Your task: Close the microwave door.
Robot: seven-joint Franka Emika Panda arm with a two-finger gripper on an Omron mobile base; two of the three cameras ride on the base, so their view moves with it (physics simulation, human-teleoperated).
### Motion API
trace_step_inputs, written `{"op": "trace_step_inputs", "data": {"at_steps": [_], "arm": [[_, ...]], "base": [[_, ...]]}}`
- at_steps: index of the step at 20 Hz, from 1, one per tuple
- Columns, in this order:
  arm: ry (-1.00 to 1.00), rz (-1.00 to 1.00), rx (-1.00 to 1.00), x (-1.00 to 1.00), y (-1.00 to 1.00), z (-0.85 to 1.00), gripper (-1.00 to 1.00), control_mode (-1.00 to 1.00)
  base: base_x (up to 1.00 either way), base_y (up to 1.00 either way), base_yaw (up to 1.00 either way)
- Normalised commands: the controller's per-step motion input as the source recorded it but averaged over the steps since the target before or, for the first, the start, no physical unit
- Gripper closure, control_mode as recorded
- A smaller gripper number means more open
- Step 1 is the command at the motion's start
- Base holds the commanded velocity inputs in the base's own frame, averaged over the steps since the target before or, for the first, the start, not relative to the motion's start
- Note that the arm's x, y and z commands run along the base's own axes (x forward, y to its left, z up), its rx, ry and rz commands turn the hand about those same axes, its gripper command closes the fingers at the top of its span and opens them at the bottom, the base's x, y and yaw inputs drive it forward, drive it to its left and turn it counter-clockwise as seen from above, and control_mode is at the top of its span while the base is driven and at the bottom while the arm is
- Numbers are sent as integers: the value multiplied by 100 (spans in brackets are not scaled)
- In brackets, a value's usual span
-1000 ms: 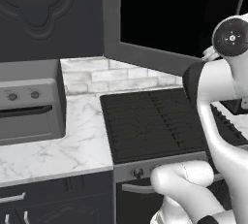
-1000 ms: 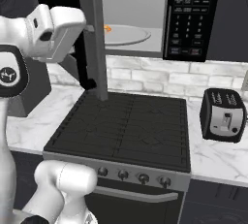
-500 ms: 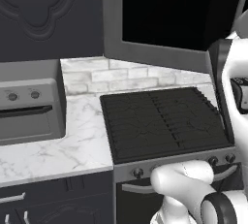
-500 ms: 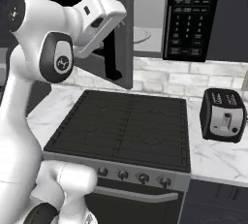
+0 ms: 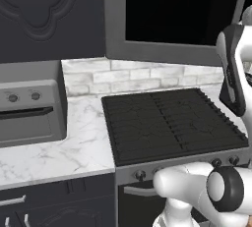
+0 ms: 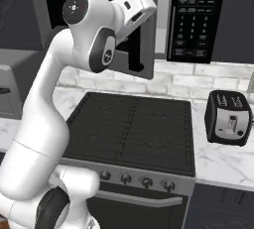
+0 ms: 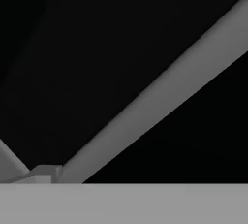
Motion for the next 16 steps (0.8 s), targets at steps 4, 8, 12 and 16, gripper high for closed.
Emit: {"op": "trace_step_inputs", "data": {"at_steps": [4, 8, 12, 16], "arm": [[0, 8, 0, 100, 0, -11, -100, -100], [0, 5, 0, 100, 0, -11, -100, -100], [0, 3, 0, 100, 0, -13, -100, -100], [0, 0, 0, 100, 0, -10, -100, -100]], "base": [[0, 0, 0], [0, 0, 0], [0, 0, 0], [0, 0, 0]]}}
